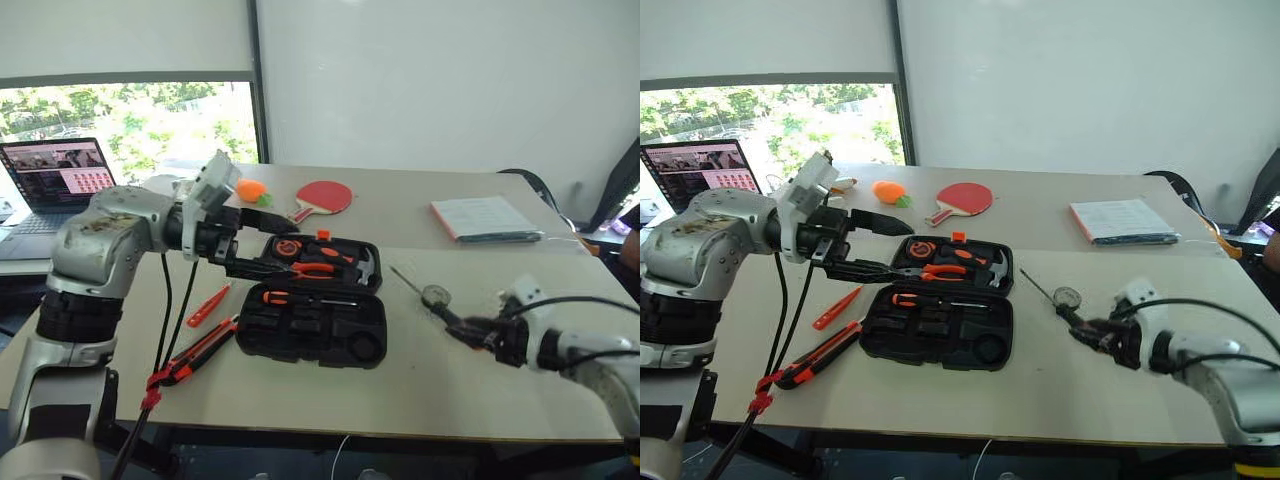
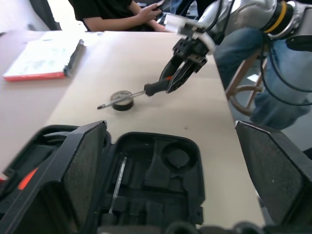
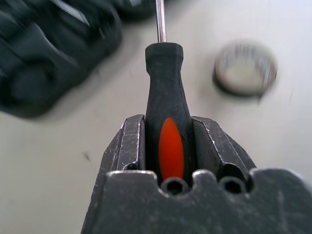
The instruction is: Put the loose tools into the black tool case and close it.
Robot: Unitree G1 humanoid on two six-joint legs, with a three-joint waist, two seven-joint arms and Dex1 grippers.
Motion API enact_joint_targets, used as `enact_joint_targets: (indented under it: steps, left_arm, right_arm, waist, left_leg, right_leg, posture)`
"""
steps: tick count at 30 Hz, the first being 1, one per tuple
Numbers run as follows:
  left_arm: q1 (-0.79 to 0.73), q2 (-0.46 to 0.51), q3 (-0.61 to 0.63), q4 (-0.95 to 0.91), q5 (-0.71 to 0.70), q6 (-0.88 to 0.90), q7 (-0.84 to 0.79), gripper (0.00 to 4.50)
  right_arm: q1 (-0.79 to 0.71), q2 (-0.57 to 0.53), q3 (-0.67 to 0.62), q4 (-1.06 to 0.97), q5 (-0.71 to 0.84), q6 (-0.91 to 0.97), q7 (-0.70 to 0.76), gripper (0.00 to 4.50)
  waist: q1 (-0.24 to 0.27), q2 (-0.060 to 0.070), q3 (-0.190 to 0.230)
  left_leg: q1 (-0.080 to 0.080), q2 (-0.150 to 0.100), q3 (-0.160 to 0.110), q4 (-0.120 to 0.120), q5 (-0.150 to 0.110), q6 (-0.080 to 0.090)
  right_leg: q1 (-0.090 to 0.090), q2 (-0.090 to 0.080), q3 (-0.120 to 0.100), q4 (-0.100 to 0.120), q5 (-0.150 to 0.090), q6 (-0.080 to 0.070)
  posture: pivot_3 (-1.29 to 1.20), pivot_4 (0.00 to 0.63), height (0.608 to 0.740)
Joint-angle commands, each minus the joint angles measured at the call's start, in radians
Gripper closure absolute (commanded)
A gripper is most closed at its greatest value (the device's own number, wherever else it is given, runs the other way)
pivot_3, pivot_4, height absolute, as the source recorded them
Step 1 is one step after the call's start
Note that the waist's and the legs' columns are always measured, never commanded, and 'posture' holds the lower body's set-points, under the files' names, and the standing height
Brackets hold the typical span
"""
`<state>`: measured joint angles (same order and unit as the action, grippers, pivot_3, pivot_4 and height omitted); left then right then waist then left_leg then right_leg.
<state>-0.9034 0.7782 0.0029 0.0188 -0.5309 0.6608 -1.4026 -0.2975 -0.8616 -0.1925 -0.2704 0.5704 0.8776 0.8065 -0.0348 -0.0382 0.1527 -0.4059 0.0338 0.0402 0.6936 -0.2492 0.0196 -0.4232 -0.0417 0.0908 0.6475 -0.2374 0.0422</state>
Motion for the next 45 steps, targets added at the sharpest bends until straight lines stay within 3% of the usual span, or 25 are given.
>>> enact_joint_targets:
  steps: [1, 7, 10, 15, 23, 25, 33, 38, 42, 43, 45]
  left_arm:
    - [0.02, 0.018, 0.053, -0.003, -0.007, -0.049, 0.023, 0.0]
    - [0.055, 0.043, 0.071, -0.029, -0.025, -0.05, 0.033, 0.0]
    - [0.074, 0.07, 0.065, -0.058, -0.039, -0.031, 0.018, 0.0]
    - [0.097, 0.099, 0.072, -0.083, -0.051, -0.007, 0.028, 0.0]
    - [0.104, 0.102, 0.084, -0.095, -0.065, 0.004, 0.054, 0.0]
    - [0.103, 0.102, 0.082, -0.093, -0.065, 0.002, 0.058, 0.0]
    - [0.091, 0.103, 0.067, -0.074, -0.06, -0.009, 0.052, 0.0]
    - [0.076, 0.097, 0.053, -0.05, -0.051, -0.021, 0.038, 0.0]
    - [0.066, 0.088, 0.038, -0.039, -0.044, -0.03, 0.035, 0.0]
    - [0.065, 0.087, 0.034, -0.04, -0.043, -0.031, 0.032, 0.0]
    - [0.066, 0.088, 0.028, -0.042, -0.041, -0.033, 0.026, 0.0]
  right_arm:
    - [-0.167, 0.0, 0.148, -0.02, -0.038, -0.054, 0.076, 3.45]
    - [-0.394, 0.082, 0.519, 0.156, -0.316, -0.293, 0.197, 3.45]
    - [-0.456, 0.122, 0.608, 0.282, -0.413, -0.408, 0.24, 3.45]
    - [-0.517, 0.181, 0.65, 0.448, -0.492, -0.506, 0.287, 3.45]
    - [-0.524, 0.205, 0.642, 0.505, -0.541, -0.557, 0.349, 3.45]
    - [-0.522, 0.21, 0.638, 0.499, -0.546, -0.549, 0.356, 2.44]
    - [-0.518, 0.222, 0.579, 0.411, -0.521, -0.454, 0.37, 0.07]
    - [-0.546, 0.24, 0.517, 0.327, -0.445, -0.306, 0.377, 0.07]
    - [-0.53, 0.259, 0.53, 0.317, -0.449, -0.286, 0.363, 0.99]
    - [-0.526, 0.268, 0.537, 0.322, -0.453, -0.285, 0.358, 1.51]
    - [-0.522, 0.282, 0.543, 0.331, -0.46, -0.284, 0.351, 2.0]
  waist:
    - [-0.005, 0.0, 0.0]
    - [-0.003, 0.001, 0.001]
    - [0.006, 0.001, 0.001]
    - [0.014, 0.001, 0.002]
    - [0.019, 0.001, 0.002]
    - [0.019, 0.001, 0.002]
    - [0.018, 0.001, 0.002]
    - [0.016, 0.001, 0.002]
    - [0.017, 0.001, 0.002]
    - [0.017, 0.001, 0.002]
    - [0.017, 0.001, 0.002]
  left_leg:
    - [0.0, 0.0, 0.0, 0.0, 0.0, 0.0]
    - [-0.002, 0.0, 0.0, 0.0, 0.0, 0.0]
    - [-0.007, -0.001, 0.0, 0.0, 0.0, 0.0]
    - [-0.011, -0.001, 0.0, 0.001, 0.0, 0.0]
    - [-0.01, -0.001, 0.0, 0.001, 0.0, 0.0]
    - [-0.01, -0.001, 0.0, 0.001, 0.0, 0.0]
    - [-0.01, -0.001, 0.0, 0.0, 0.0, 0.0]
    - [-0.01, 0.0, 0.0, 0.0, 0.0, 0.0]
    - [-0.01, 0.0, 0.0, 0.001, 0.0, 0.0]
    - [-0.01, -0.001, 0.0, 0.001, 0.0, 0.0]
    - [-0.01, -0.001, 0.0, 0.001, 0.0, 0.0]
  right_leg:
    - [0.0, 0.0, 0.0, 0.0, 0.0, 0.0]
    - [-0.002, 0.001, -0.001, 0.0, 0.0, 0.0]
    - [-0.005, -0.002, -0.003, -0.001, 0.0, 0.0]
    - [-0.009, -0.002, -0.003, 0.0, 0.001, 0.0]
    - [-0.009, -0.002, -0.003, 0.001, 0.001, 0.0]
    - [-0.009, -0.002, -0.003, 0.001, 0.001, 0.0]
    - [-0.01, -0.002, -0.003, 0.002, 0.001, 0.0]
    - [-0.01, -0.001, -0.003, 0.002, 0.001, -0.001]
    - [-0.01, -0.001, -0.004, 0.002, 0.001, -0.001]
    - [-0.01, -0.001, -0.004, 0.002, 0.001, -0.001]
    - [-0.01, -0.001, -0.004, 0.002, 0.001, -0.001]
  posture:
    - [0.0, 0.15, 0.736]
    - [0.0, 0.15, 0.736]
    - [0.0, 0.15, 0.736]
    - [0.0, 0.15, 0.736]
    - [0.0, 0.15, 0.736]
    - [0.0, 0.15, 0.736]
    - [0.0, 0.15, 0.736]
    - [0.0, 0.15, 0.736]
    - [0.0, 0.15, 0.736]
    - [0.0, 0.15, 0.736]
    - [0.0, 0.15, 0.736]
